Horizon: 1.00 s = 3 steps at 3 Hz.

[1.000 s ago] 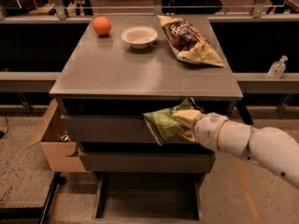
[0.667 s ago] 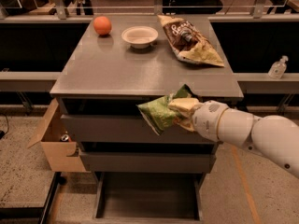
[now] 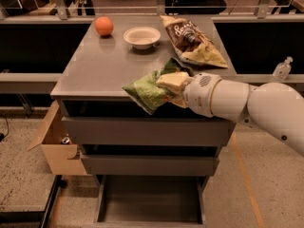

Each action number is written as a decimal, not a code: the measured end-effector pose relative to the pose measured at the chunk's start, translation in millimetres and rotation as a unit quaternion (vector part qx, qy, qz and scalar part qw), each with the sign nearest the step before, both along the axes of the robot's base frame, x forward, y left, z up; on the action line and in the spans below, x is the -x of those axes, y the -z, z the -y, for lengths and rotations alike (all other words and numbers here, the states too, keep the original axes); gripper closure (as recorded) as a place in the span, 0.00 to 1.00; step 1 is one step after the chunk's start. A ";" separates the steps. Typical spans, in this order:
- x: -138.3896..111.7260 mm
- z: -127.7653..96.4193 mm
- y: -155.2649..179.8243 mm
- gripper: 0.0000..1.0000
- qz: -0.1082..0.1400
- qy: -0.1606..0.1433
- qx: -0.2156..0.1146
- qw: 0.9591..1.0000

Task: Pick green jalapeno chip bag from bottom drawer and place on counter

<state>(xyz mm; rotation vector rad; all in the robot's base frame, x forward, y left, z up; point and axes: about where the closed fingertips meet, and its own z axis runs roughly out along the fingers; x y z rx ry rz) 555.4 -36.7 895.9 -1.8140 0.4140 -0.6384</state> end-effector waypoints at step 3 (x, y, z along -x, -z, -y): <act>-36.0 -10.0 -30.6 1.00 0.042 -0.038 0.031 0.998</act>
Offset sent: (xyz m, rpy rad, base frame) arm 0.0358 0.0099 0.0309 -0.0470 -0.1023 0.0785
